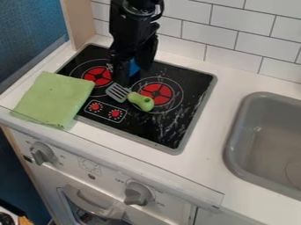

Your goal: Moved the green spatula over the left burner

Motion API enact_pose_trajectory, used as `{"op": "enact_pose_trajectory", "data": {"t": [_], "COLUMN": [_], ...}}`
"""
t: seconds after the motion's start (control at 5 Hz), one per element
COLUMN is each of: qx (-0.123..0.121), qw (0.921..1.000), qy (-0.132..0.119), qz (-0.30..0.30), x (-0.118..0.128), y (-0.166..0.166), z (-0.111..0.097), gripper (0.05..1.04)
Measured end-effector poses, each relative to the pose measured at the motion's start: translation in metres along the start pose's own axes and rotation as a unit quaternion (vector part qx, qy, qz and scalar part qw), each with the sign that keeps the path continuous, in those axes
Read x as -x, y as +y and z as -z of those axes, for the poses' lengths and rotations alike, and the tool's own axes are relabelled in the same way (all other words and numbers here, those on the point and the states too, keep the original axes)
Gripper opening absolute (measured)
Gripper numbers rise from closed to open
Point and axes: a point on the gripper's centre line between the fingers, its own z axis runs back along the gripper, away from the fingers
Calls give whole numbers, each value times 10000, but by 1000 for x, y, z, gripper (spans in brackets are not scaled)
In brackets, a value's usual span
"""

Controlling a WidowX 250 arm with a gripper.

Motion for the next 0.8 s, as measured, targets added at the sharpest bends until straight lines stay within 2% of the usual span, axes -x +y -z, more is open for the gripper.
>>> {"op": "enact_pose_trajectory", "data": {"t": [0.2,0.6,0.8], "qx": [-160,-188,-93], "qw": [9999,9998,9999], "qy": [53,82,13], "qz": [25,35,99], "x": [4,10,14], "y": [2,0,-2], "z": [12,31,38], "gripper": [996,996,996]}}
